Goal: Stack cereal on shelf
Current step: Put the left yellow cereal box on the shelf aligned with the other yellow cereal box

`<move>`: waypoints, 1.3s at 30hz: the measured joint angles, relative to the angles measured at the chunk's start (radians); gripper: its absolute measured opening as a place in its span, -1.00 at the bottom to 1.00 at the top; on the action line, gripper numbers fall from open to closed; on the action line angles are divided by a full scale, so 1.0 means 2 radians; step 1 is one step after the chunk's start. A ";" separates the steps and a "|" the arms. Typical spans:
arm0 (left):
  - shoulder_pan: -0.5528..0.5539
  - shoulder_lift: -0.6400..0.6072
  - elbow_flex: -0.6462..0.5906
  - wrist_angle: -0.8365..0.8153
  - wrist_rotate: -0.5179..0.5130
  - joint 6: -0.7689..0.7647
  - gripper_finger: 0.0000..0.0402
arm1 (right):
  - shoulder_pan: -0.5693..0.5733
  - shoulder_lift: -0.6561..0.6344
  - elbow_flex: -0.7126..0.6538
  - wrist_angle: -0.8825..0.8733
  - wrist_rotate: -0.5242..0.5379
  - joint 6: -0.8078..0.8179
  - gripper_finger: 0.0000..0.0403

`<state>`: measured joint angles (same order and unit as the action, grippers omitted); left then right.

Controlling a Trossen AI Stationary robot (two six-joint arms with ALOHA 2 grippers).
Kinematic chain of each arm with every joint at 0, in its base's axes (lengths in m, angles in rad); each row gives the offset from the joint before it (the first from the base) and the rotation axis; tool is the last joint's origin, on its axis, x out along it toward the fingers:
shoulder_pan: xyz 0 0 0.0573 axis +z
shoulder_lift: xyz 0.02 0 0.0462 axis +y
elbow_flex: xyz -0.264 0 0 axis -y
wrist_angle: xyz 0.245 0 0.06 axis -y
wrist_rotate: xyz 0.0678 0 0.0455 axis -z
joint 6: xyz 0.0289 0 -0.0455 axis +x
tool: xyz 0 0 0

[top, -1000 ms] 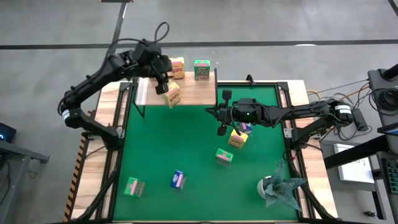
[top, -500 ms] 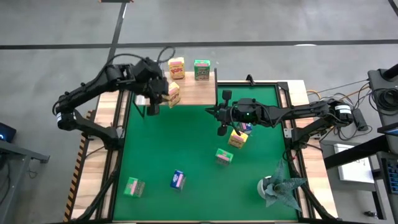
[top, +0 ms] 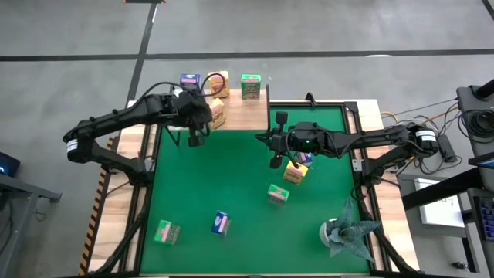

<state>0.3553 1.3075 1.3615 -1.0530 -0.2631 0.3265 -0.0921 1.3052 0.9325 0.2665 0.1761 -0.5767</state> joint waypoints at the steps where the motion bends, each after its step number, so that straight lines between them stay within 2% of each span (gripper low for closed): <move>1: 0.001 0.000 -0.003 0.009 -0.008 0.000 -1.00 | 0.000 0.000 0.000 0.000 0.000 0.000 -0.96; 8: 0.009 0.004 -0.008 0.057 -0.041 0.002 -1.00 | 0.000 0.000 0.000 0.000 0.000 0.000 -0.96; 12: 0.014 0.006 -0.008 0.059 -0.101 -0.005 -1.00 | 0.000 0.000 0.000 0.000 0.000 0.000 -0.96; 16: 0.016 0.004 -0.008 0.068 -0.164 -0.045 -1.00 | 0.000 0.000 0.000 0.000 0.000 0.000 -0.96; 18: 0.015 -0.002 -0.006 0.063 -0.175 -0.068 -1.00 | 0.000 0.000 0.000 0.000 0.000 0.000 -0.96; 20: 0.010 -0.012 -0.006 0.053 -0.151 -0.083 -1.00 | 0.000 0.000 0.000 0.000 0.000 0.000 -0.96; 21: 0.007 -0.017 -0.006 0.052 -0.120 -0.086 -1.00 | 0.000 0.000 0.000 0.000 0.000 0.000 -0.96; 26: -0.007 -0.044 -0.040 0.085 0.073 -0.057 -1.00 | 0.000 0.000 0.000 -0.001 0.000 0.000 -0.96; 28: -0.009 -0.053 -0.068 0.127 0.090 -0.046 -1.00 | 0.000 0.000 0.000 -0.001 0.000 -0.002 -0.96; 31: -0.006 -0.058 -0.107 0.169 0.055 -0.036 -1.00 | 0.000 0.000 0.000 -0.001 0.000 -0.002 -0.96; 36: 0.003 -0.054 -0.148 0.223 -0.068 -0.025 -1.00 | 0.000 0.000 0.000 -0.001 0.000 -0.005 -0.96; 39: 0.008 -0.045 -0.155 0.241 -0.089 -0.025 -1.00 | 0.000 0.000 0.000 -0.001 0.000 -0.007 -0.96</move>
<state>0.3721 1.2182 1.0519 -0.5708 -0.4404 0.2771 -0.0921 1.3052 0.9325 0.2653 0.1763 -0.5900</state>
